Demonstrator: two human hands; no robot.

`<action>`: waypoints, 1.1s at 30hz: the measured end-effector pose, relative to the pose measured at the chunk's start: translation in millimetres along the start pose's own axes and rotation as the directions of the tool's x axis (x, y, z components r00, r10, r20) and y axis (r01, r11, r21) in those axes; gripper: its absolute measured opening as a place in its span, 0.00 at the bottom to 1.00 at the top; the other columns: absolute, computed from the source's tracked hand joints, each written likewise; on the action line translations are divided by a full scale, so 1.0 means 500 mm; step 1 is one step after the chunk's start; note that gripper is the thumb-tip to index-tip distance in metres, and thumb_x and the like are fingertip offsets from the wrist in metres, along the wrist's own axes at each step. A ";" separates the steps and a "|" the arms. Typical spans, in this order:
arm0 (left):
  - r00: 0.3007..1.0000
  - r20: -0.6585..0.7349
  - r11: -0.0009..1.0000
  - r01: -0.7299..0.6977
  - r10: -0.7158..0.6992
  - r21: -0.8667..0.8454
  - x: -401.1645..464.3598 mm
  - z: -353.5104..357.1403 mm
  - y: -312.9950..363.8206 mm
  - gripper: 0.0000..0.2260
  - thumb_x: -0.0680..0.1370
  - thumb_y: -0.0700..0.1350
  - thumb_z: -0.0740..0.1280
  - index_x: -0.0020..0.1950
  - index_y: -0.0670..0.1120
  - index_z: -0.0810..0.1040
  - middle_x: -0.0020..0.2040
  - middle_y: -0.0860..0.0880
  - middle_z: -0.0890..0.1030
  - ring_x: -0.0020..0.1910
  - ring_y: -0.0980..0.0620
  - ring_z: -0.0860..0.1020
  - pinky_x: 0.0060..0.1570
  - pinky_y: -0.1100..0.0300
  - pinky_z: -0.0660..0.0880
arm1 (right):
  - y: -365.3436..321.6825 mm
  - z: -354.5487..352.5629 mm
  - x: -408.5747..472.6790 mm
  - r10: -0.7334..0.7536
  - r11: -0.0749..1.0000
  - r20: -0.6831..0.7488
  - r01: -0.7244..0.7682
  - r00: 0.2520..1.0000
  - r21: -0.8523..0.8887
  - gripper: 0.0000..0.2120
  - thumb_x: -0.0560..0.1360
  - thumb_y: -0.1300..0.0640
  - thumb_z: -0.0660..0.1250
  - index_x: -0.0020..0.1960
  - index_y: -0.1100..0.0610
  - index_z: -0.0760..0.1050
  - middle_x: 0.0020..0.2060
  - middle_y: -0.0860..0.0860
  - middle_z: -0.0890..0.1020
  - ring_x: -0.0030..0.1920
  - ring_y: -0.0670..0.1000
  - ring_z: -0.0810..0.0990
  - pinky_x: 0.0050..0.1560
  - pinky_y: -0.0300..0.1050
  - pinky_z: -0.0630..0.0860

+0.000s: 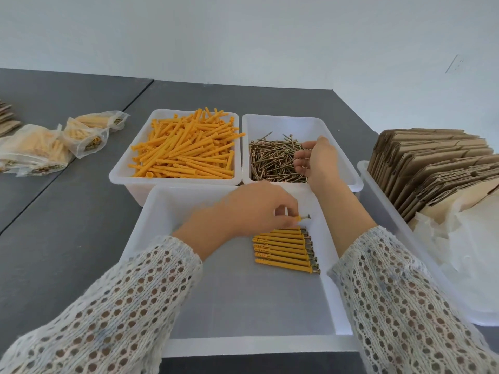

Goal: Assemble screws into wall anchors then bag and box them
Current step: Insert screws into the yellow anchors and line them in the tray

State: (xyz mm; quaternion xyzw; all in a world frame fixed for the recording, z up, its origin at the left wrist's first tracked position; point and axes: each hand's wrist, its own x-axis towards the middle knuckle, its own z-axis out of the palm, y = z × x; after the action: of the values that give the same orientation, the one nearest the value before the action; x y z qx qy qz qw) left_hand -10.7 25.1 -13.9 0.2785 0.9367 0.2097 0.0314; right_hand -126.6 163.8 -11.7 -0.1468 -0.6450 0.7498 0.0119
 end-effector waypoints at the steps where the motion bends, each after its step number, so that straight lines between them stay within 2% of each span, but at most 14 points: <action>1: 0.998 0.058 1.000 -0.004 0.002 0.021 -0.002 0.013 0.009 0.07 0.79 0.56 0.67 0.51 0.54 0.82 0.40 0.59 0.77 0.41 0.60 0.75 0.44 0.59 0.72 | 0.000 0.001 0.001 -0.002 1.000 -0.006 0.002 1.000 -0.012 0.15 0.83 0.55 0.48 0.49 0.60 0.71 0.31 0.55 0.76 0.26 0.51 0.72 0.26 0.39 0.70; 4: 0.983 0.171 0.993 -0.083 0.069 0.079 -0.001 0.053 0.048 0.07 0.78 0.55 0.68 0.47 0.53 0.79 0.39 0.57 0.74 0.42 0.55 0.72 0.41 0.59 0.68 | 0.005 0.004 0.002 -0.034 0.998 -0.016 0.033 0.999 -0.044 0.15 0.82 0.56 0.49 0.48 0.59 0.72 0.30 0.54 0.77 0.26 0.51 0.72 0.26 0.39 0.71; 7: 0.976 0.189 0.971 -0.148 0.112 0.186 -0.003 0.092 0.078 0.09 0.77 0.53 0.68 0.40 0.53 0.72 0.40 0.54 0.76 0.40 0.51 0.71 0.34 0.59 0.62 | 0.007 0.006 0.002 -0.055 0.996 -0.020 0.053 0.998 -0.070 0.14 0.82 0.57 0.48 0.48 0.58 0.72 0.30 0.54 0.77 0.26 0.50 0.72 0.25 0.38 0.71; 9: 0.976 0.171 0.948 -0.178 0.136 0.264 -0.005 0.111 0.084 0.09 0.77 0.52 0.68 0.40 0.50 0.73 0.39 0.52 0.74 0.40 0.50 0.73 0.31 0.60 0.59 | 0.008 0.006 0.003 -0.058 0.995 -0.022 0.056 0.998 -0.080 0.14 0.82 0.58 0.49 0.48 0.58 0.72 0.30 0.54 0.77 0.26 0.49 0.73 0.25 0.38 0.71; 11: 0.972 0.189 0.938 -0.192 0.140 0.290 -0.006 0.123 0.084 0.10 0.76 0.52 0.69 0.42 0.47 0.75 0.38 0.52 0.72 0.41 0.49 0.74 0.33 0.59 0.62 | 0.008 0.006 0.005 -0.064 0.994 -0.020 0.062 0.998 -0.093 0.14 0.82 0.58 0.49 0.49 0.58 0.72 0.31 0.54 0.77 0.27 0.49 0.73 0.25 0.38 0.72; 14: 0.971 0.198 0.933 -0.190 0.133 0.306 -0.003 0.130 0.087 0.14 0.75 0.54 0.71 0.42 0.47 0.72 0.38 0.52 0.70 0.41 0.48 0.74 0.35 0.57 0.67 | 0.011 0.006 0.006 -0.074 0.991 -0.017 0.072 0.997 -0.117 0.14 0.82 0.58 0.49 0.48 0.58 0.72 0.31 0.54 0.78 0.27 0.50 0.74 0.25 0.39 0.71; 18: 0.982 0.138 0.901 -0.175 0.130 0.397 0.003 0.132 0.097 0.10 0.76 0.53 0.71 0.44 0.48 0.76 0.37 0.51 0.75 0.39 0.47 0.78 0.29 0.61 0.57 | 0.011 0.006 0.008 -0.087 0.987 -0.014 0.084 0.996 -0.139 0.14 0.82 0.58 0.49 0.50 0.59 0.73 0.31 0.54 0.78 0.27 0.50 0.74 0.25 0.39 0.71; 21: 0.987 0.132 0.906 -0.134 0.088 0.402 0.007 0.135 0.094 0.12 0.76 0.56 0.70 0.42 0.50 0.73 0.36 0.52 0.73 0.40 0.47 0.77 0.29 0.61 0.55 | 0.012 0.007 0.010 -0.091 0.985 -0.008 0.089 0.996 -0.145 0.15 0.81 0.58 0.49 0.51 0.60 0.74 0.32 0.54 0.78 0.28 0.50 0.74 0.26 0.39 0.71; 25: 0.993 0.103 0.931 -0.096 0.063 0.351 0.008 0.143 0.080 0.15 0.76 0.59 0.69 0.41 0.50 0.71 0.33 0.54 0.68 0.36 0.50 0.70 0.29 0.60 0.55 | 0.014 0.006 0.011 -0.105 0.981 0.010 0.105 0.994 -0.165 0.14 0.81 0.58 0.49 0.51 0.60 0.73 0.31 0.54 0.78 0.28 0.50 0.74 0.26 0.39 0.71; 28: 0.994 0.095 0.946 -0.086 0.059 0.314 0.008 0.139 0.074 0.16 0.75 0.61 0.69 0.39 0.50 0.73 0.32 0.54 0.70 0.35 0.50 0.72 0.30 0.60 0.58 | 0.022 0.008 0.016 -0.146 0.956 0.031 0.149 0.989 -0.255 0.12 0.80 0.60 0.51 0.49 0.60 0.72 0.33 0.55 0.77 0.29 0.51 0.73 0.27 0.39 0.72; 30: 0.998 0.026 0.966 -0.054 0.049 0.255 0.013 0.124 0.071 0.16 0.76 0.61 0.67 0.37 0.51 0.71 0.33 0.53 0.73 0.36 0.49 0.75 0.31 0.60 0.60 | 0.033 0.012 0.021 -0.201 0.877 0.092 0.221 0.975 -0.428 0.09 0.79 0.60 0.53 0.45 0.59 0.70 0.34 0.54 0.75 0.32 0.52 0.72 0.33 0.43 0.73; 31: 0.999 -0.040 0.974 -0.027 0.037 0.227 0.017 0.111 0.069 0.17 0.77 0.61 0.65 0.35 0.51 0.70 0.34 0.53 0.74 0.35 0.50 0.74 0.31 0.60 0.61 | 0.039 0.013 0.022 -0.246 0.786 0.165 0.297 0.955 -0.542 0.09 0.79 0.59 0.55 0.41 0.57 0.68 0.33 0.53 0.73 0.33 0.51 0.70 0.35 0.46 0.72; 33: 0.978 -0.209 0.976 0.027 0.019 0.217 0.022 0.079 0.056 0.17 0.79 0.59 0.62 0.35 0.52 0.69 0.33 0.54 0.75 0.35 0.51 0.74 0.33 0.59 0.65 | 0.049 0.019 0.022 -0.265 0.539 0.348 0.438 0.899 -0.719 0.14 0.78 0.57 0.57 0.34 0.55 0.62 0.29 0.49 0.67 0.31 0.50 0.64 0.33 0.44 0.66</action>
State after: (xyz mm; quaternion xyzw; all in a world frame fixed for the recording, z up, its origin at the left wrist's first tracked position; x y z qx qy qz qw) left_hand 1.2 66.9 -37.6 0.2546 0.9528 0.1333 -0.0982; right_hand -135.0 152.7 -36.4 0.0711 -0.9196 0.3848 0.0334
